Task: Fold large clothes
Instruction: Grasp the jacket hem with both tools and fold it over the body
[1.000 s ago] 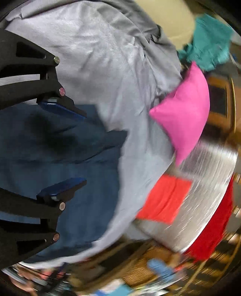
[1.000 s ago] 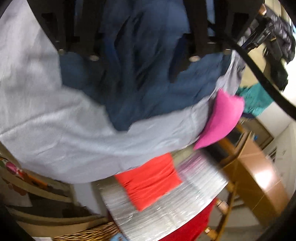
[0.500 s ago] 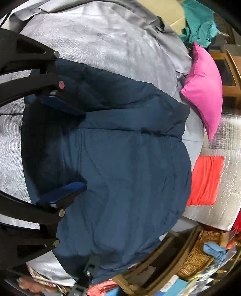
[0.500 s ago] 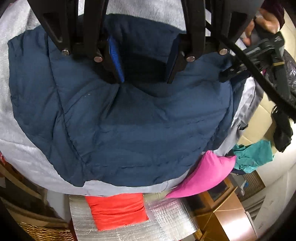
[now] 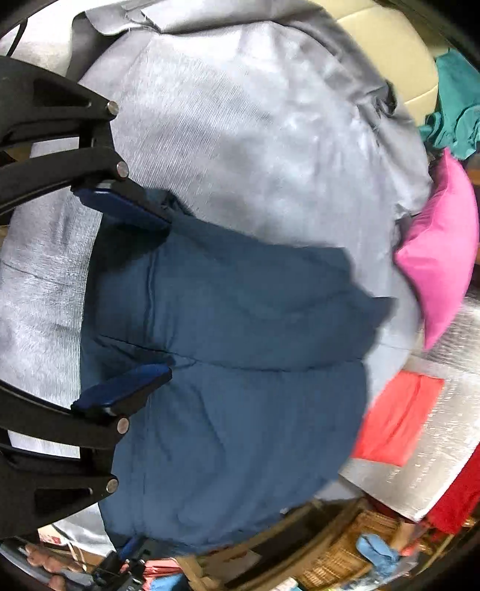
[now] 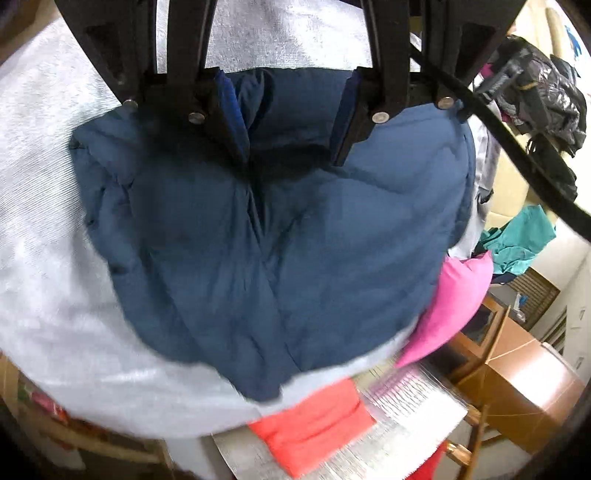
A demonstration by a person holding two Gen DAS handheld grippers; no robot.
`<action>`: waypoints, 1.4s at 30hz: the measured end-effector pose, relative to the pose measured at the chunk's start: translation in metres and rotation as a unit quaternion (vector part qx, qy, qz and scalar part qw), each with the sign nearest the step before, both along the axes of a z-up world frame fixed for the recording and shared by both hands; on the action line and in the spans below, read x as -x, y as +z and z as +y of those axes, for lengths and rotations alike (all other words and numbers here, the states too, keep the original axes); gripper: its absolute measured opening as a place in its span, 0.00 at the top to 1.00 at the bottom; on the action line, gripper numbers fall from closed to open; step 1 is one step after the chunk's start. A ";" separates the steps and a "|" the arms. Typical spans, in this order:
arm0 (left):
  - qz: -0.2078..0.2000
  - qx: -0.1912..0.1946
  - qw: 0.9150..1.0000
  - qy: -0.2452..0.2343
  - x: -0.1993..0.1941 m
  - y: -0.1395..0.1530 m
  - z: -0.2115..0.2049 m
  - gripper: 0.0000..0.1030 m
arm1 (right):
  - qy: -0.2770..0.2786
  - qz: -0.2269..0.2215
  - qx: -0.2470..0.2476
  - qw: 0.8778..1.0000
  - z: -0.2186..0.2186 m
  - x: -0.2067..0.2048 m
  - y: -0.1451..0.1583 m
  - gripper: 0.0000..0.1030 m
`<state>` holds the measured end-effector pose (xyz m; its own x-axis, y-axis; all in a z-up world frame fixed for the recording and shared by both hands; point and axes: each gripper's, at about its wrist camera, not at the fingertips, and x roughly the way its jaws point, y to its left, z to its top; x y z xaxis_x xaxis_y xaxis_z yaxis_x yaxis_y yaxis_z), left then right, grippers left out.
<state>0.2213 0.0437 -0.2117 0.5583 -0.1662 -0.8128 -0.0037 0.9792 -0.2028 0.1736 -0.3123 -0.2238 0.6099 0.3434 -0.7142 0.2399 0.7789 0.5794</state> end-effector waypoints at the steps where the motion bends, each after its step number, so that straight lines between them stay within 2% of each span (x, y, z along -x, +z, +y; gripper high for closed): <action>1: -0.005 -0.012 1.000 -0.002 0.001 0.002 -0.003 0.26 | -0.001 0.000 0.000 1.000 0.000 0.000 0.002 0.52; 2: -0.011 -0.022 1.000 -0.005 0.002 0.004 -0.005 0.26 | -0.001 -0.003 -0.005 1.000 -0.001 0.001 0.005 0.49; 4: -0.012 -0.014 1.000 -0.005 0.003 0.006 -0.002 0.26 | -0.006 -0.010 -0.023 1.000 -0.006 0.005 0.009 0.47; 8: -0.009 0.045 0.999 0.008 0.015 0.013 0.019 0.26 | -0.013 -0.021 -0.070 0.997 -0.022 0.019 0.012 0.40; 10: -0.013 0.084 0.996 0.013 0.025 0.016 0.032 0.26 | -0.012 -0.031 -0.100 0.994 -0.029 0.029 0.012 0.33; 12: -0.010 0.135 0.991 0.019 0.035 0.017 0.043 0.26 | -0.008 -0.032 -0.129 0.991 -0.030 0.039 0.010 0.28; 16: 0.037 0.222 0.974 0.027 0.046 0.004 0.050 0.25 | -0.009 -0.014 -0.178 0.984 -0.026 0.052 -0.002 0.24; 18: 0.062 0.246 0.967 0.036 0.044 -0.005 0.050 0.25 | -0.020 -0.001 -0.195 0.981 -0.026 0.053 -0.012 0.24; 23: 0.090 0.305 0.945 0.077 0.034 -0.024 0.049 0.22 | -0.064 0.021 -0.238 0.969 -0.028 0.042 -0.037 0.24; 26: 0.081 0.323 0.936 0.111 0.024 -0.029 0.050 0.21 | -0.099 0.023 -0.265 0.959 -0.031 0.031 -0.052 0.24; 28: 0.073 0.341 0.929 0.124 0.022 -0.026 0.051 0.21 | -0.118 0.002 -0.294 0.948 -0.031 0.022 -0.057 0.22; 30: 0.075 0.350 0.924 0.134 0.014 -0.027 0.051 0.21 | -0.123 -0.007 -0.303 0.945 -0.031 0.016 -0.059 0.22; 32: 0.071 0.351 0.924 0.134 0.007 -0.024 0.049 0.21 | -0.121 -0.013 -0.297 0.947 -0.026 0.006 -0.058 0.22; 34: 0.064 0.342 0.929 0.123 -0.001 -0.016 0.047 0.21 | -0.116 -0.021 -0.281 0.953 -0.023 -0.003 -0.053 0.30; 35: 0.058 0.336 0.932 0.118 -0.006 -0.013 0.046 0.23 | -0.112 -0.024 -0.265 0.957 -0.019 -0.008 -0.049 0.42; 38: 0.027 0.295 0.950 0.099 -0.023 0.001 0.039 0.42 | -0.105 -0.041 -0.221 0.969 -0.015 -0.016 -0.038 0.55; 39: 0.019 0.292 0.952 0.093 -0.028 0.004 0.038 0.44 | -0.103 -0.055 -0.205 0.972 -0.013 -0.018 -0.031 0.58; 42: -0.004 0.289 0.954 0.084 -0.039 0.011 0.037 0.47 | -0.085 -0.092 -0.132 0.983 -0.001 -0.029 -0.008 0.59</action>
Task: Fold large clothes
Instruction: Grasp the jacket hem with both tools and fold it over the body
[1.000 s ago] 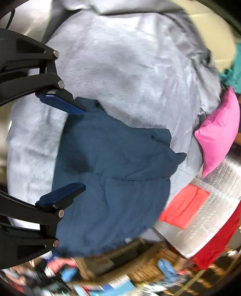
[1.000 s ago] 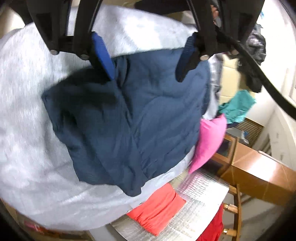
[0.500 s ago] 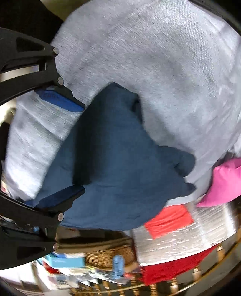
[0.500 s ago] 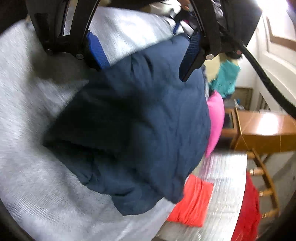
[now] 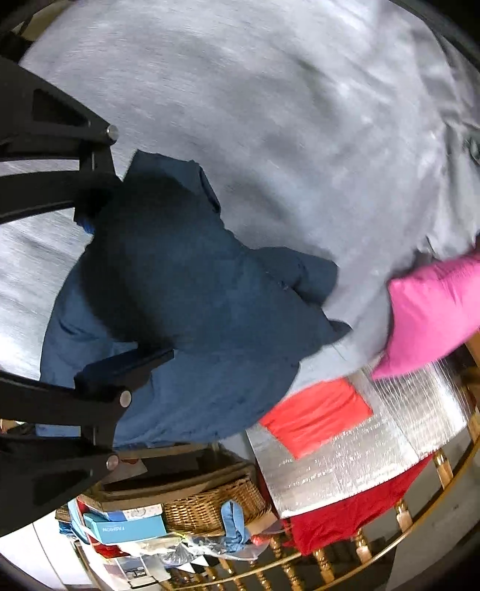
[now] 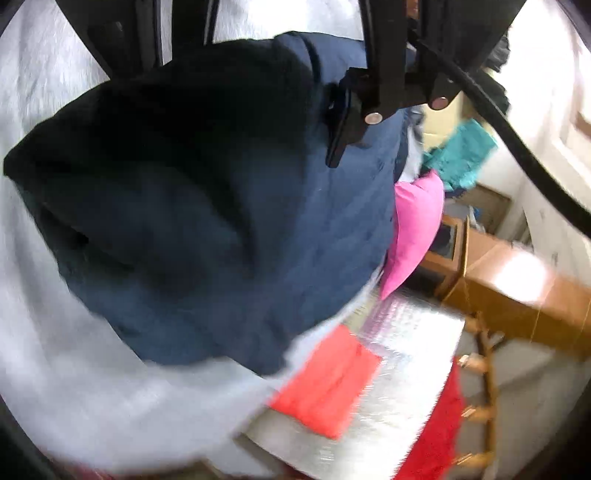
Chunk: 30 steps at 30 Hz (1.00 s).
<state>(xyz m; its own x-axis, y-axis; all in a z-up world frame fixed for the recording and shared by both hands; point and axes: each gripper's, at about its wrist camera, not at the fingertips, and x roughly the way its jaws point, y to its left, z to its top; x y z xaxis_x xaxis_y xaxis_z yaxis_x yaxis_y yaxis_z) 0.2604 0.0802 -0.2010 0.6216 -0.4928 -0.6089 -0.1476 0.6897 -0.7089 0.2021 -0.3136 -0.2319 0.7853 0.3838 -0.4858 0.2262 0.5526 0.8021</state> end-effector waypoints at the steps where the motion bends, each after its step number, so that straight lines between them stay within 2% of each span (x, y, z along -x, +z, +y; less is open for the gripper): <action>1: 0.000 -0.009 1.000 0.001 -0.002 0.000 -0.002 0.47 | 0.002 0.001 0.016 1.000 0.003 -0.005 0.002 0.59; 3: 0.026 -0.027 0.999 -0.004 -0.005 -0.009 -0.007 0.47 | 0.004 0.025 0.028 0.999 0.005 -0.014 -0.006 0.59; 4: 0.042 -0.032 0.999 -0.006 -0.006 -0.014 -0.010 0.42 | 0.003 0.042 0.021 0.999 0.004 -0.019 -0.014 0.58; 5: 0.052 -0.029 0.998 -0.004 -0.004 -0.017 -0.010 0.36 | 0.002 0.053 0.000 0.999 0.001 -0.020 -0.021 0.54; 6: 0.056 -0.026 0.998 -0.001 -0.003 -0.018 -0.010 0.36 | 0.000 0.058 -0.021 0.998 -0.001 -0.020 -0.025 0.52; 8: 0.056 -0.030 0.998 0.001 0.000 -0.015 -0.007 0.33 | 0.001 0.064 -0.048 0.997 -0.004 -0.018 -0.027 0.49; 10: 0.056 -0.041 0.998 0.004 0.004 -0.012 -0.006 0.31 | 0.001 0.072 -0.042 0.996 -0.006 -0.015 -0.025 0.40; 15: 0.040 -0.062 0.997 0.010 0.028 0.000 -0.003 0.30 | -0.013 0.079 -0.045 0.996 -0.013 0.008 -0.026 0.31; 18: 0.035 -0.064 0.997 0.022 0.038 0.005 0.000 0.25 | -0.037 0.082 -0.054 0.994 -0.018 0.016 -0.028 0.25; 22: 0.048 -0.025 0.997 0.049 0.035 -0.003 0.014 0.24 | -0.065 0.067 -0.080 0.992 -0.019 0.008 -0.037 0.25; 23: 0.052 -0.018 0.997 0.050 0.033 -0.006 0.015 0.25 | -0.070 0.065 -0.078 0.992 -0.018 0.006 -0.036 0.29; 24: 0.053 -0.011 0.997 0.046 0.029 -0.007 0.014 0.25 | -0.071 0.064 -0.070 0.993 -0.015 0.001 -0.033 0.40; 27: 0.042 0.004 0.999 0.017 0.023 -0.008 0.014 0.26 | -0.071 0.087 -0.031 0.993 -0.006 -0.011 -0.024 0.47; 29: 0.027 -0.005 1.000 0.012 0.020 -0.003 0.012 0.46 | -0.070 0.093 -0.003 0.993 -0.013 -0.004 -0.012 0.53; 30: 0.022 -0.012 1.000 0.010 0.020 0.000 0.012 0.49 | -0.068 0.091 0.017 0.993 -0.010 -0.006 -0.002 0.55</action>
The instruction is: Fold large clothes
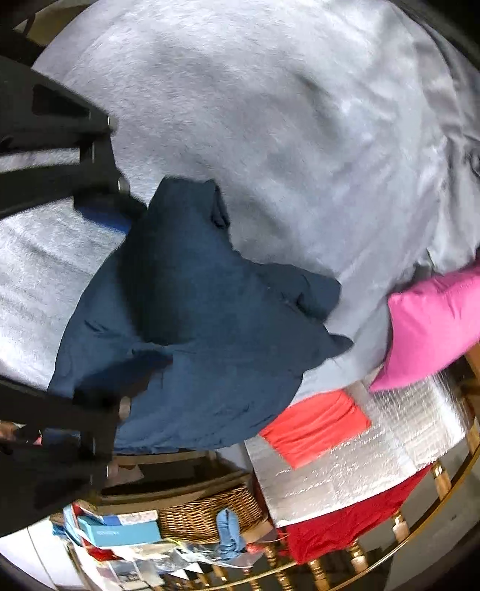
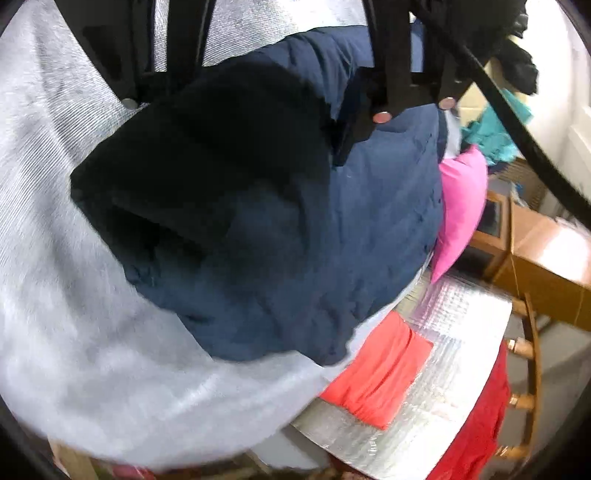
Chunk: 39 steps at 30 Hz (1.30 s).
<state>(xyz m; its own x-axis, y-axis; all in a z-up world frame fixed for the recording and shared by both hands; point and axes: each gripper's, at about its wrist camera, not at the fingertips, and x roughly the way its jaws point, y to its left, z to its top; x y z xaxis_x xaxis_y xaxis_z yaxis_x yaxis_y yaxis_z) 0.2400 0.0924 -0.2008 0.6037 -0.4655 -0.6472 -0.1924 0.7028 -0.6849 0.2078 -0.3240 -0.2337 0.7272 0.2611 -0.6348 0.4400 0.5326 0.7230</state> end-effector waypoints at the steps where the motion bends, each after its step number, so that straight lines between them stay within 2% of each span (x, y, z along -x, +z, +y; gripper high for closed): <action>1: -0.005 -0.002 1.000 -0.002 -0.002 0.002 -0.001 0.52 | 0.002 -0.003 0.013 1.000 0.002 -0.001 0.007 0.55; 4: -0.023 0.000 1.000 -0.004 -0.002 0.008 -0.003 0.53 | 0.003 -0.019 0.046 0.999 0.009 -0.003 0.024 0.55; 6: -0.012 -0.011 1.000 -0.007 -0.009 0.006 -0.010 0.53 | 0.006 0.002 0.059 0.998 0.012 -0.005 0.015 0.55; 7: 0.003 -0.018 1.000 -0.009 -0.012 0.002 -0.013 0.51 | 0.008 0.017 0.053 0.998 0.012 -0.005 0.007 0.55; 8: 0.016 -0.020 1.000 -0.013 -0.014 -0.001 -0.015 0.45 | 0.009 0.029 0.035 0.999 0.011 -0.006 -0.004 0.50; 10: 0.037 -0.005 0.999 -0.017 -0.012 -0.006 -0.014 0.40 | 0.004 0.028 0.007 1.000 0.006 -0.003 -0.010 0.47; 12: 0.036 0.004 0.999 -0.014 -0.010 -0.005 -0.010 0.40 | 0.006 0.026 -0.011 1.000 0.002 0.000 -0.009 0.47; 18: 0.013 0.013 1.000 0.002 0.008 0.008 0.012 0.40 | 0.032 0.044 -0.022 0.998 -0.012 0.016 0.002 0.41; 21: -0.005 -0.020 1.000 0.006 0.019 0.019 0.019 0.40 | 0.044 0.046 -0.022 0.998 -0.021 0.032 0.007 0.40; 23: -0.032 -0.056 0.998 0.011 0.026 0.030 0.020 0.36 | 0.056 0.046 -0.018 0.997 -0.029 0.041 0.011 0.40; 25: -0.066 -0.113 0.991 0.014 0.032 0.044 0.013 0.34 | 0.067 0.044 0.003 0.997 -0.032 0.049 0.018 0.40; 26: -0.086 -0.152 0.985 0.013 0.036 0.051 0.006 0.33 | 0.076 0.037 0.020 0.996 -0.032 0.053 0.025 0.40; 29: -0.115 -0.229 0.967 0.011 0.041 0.061 -0.010 0.32 | 0.092 0.008 0.074 0.993 -0.027 0.061 0.049 0.40; 34: -0.130 -0.313 0.941 0.010 0.040 0.064 -0.036 0.32 | 0.098 -0.057 0.126 0.986 -0.012 0.057 0.077 0.41; 39: -0.141 -0.365 0.920 -0.017 0.037 0.064 -0.062 0.32 | 0.121 -0.080 0.160 0.976 0.011 0.037 0.080 0.43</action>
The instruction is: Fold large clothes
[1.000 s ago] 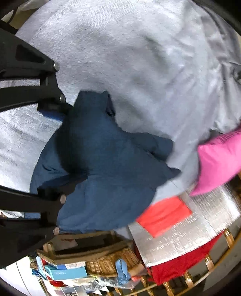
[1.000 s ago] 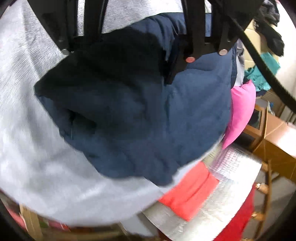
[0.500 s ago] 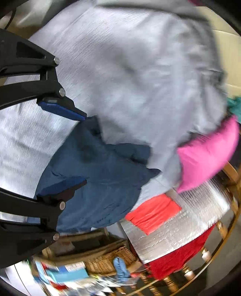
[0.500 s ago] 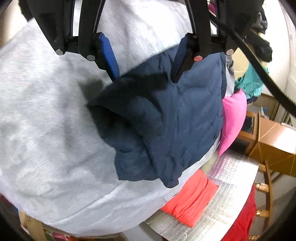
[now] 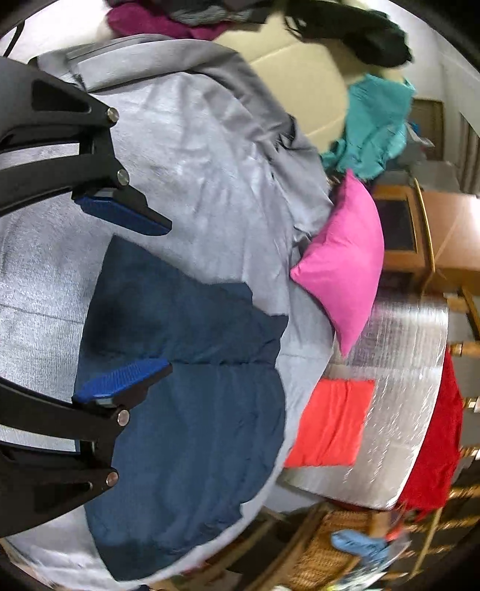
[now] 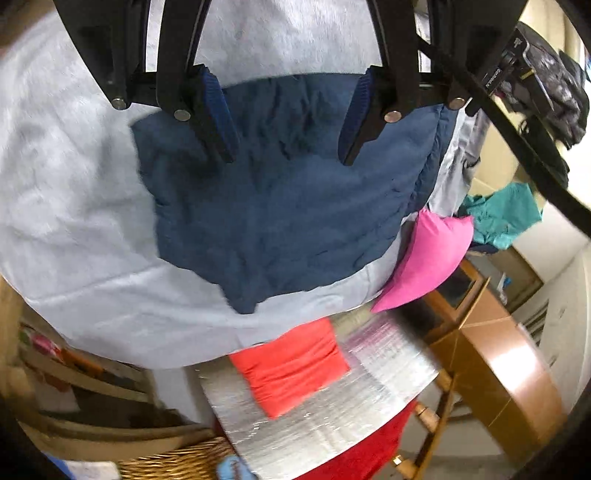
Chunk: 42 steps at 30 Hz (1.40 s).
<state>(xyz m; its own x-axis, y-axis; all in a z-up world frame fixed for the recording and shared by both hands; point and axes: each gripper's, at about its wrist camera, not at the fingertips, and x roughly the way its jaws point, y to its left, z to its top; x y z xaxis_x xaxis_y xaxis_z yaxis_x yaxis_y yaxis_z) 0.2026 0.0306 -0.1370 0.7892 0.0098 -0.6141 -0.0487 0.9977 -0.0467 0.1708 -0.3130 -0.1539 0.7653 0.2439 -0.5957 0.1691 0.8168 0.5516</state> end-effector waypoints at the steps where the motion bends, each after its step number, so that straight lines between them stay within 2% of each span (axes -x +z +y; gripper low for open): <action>1: 0.000 -0.007 1.000 -0.002 -0.001 0.000 -0.003 0.32 | 0.006 -0.001 0.002 1.000 0.004 -0.007 -0.002 0.43; 5: 0.001 -0.024 1.000 -0.008 -0.004 -0.003 -0.012 0.32 | 0.026 0.018 0.016 0.999 0.018 -0.031 -0.019 0.44; 9: 0.002 -0.033 0.999 -0.010 -0.008 -0.004 -0.018 0.32 | 0.042 0.097 0.002 0.994 0.021 -0.056 -0.065 0.46; 18: 0.005 -0.044 0.999 -0.010 -0.017 -0.007 -0.024 0.32 | 0.047 0.094 -0.016 0.994 0.013 -0.056 -0.069 0.46; 24: 0.006 -0.047 0.999 -0.010 -0.019 -0.008 -0.029 0.32 | 0.047 0.082 -0.051 0.994 0.000 -0.045 -0.067 0.47; 28: 0.009 -0.050 0.999 -0.012 -0.019 -0.009 -0.031 0.32 | 0.043 0.043 -0.071 0.996 -0.009 -0.035 -0.052 0.47; 31: 0.011 -0.052 0.999 -0.012 -0.020 -0.010 -0.032 0.32 | 0.034 0.004 -0.053 0.998 -0.012 -0.028 -0.038 0.47; 33: 0.015 -0.053 0.998 -0.012 -0.021 -0.013 -0.033 0.32 | 0.033 0.023 -0.042 0.998 -0.011 -0.030 -0.043 0.47; 35: 0.028 -0.055 0.998 -0.015 -0.024 -0.017 -0.035 0.32 | 0.042 0.082 -0.046 0.995 -0.007 -0.042 -0.065 0.50; 36: 0.045 -0.057 0.997 -0.020 -0.028 -0.023 -0.036 0.31 | 0.043 0.091 -0.051 0.994 -0.007 -0.044 -0.071 0.50; 38: 0.088 -0.072 0.993 -0.026 -0.036 -0.040 -0.040 0.29 | 0.046 0.088 -0.042 0.994 -0.004 -0.044 -0.066 0.50; 40: 0.094 -0.077 0.992 -0.029 -0.037 -0.042 -0.042 0.29 | 0.046 0.083 -0.049 0.994 -0.006 -0.041 -0.063 0.50; 42: 0.094 -0.069 0.993 -0.036 -0.039 -0.038 -0.040 0.28 | 0.037 0.070 -0.076 0.994 -0.019 -0.038 -0.058 0.50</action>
<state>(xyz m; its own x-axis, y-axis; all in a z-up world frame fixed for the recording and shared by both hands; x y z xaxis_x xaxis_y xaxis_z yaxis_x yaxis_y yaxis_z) 0.2415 -0.0089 -0.1754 0.6630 0.0517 -0.7468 0.0281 0.9952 0.0938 0.2084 -0.3322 -0.2119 0.6539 0.3912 -0.6476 0.1963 0.7389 0.6446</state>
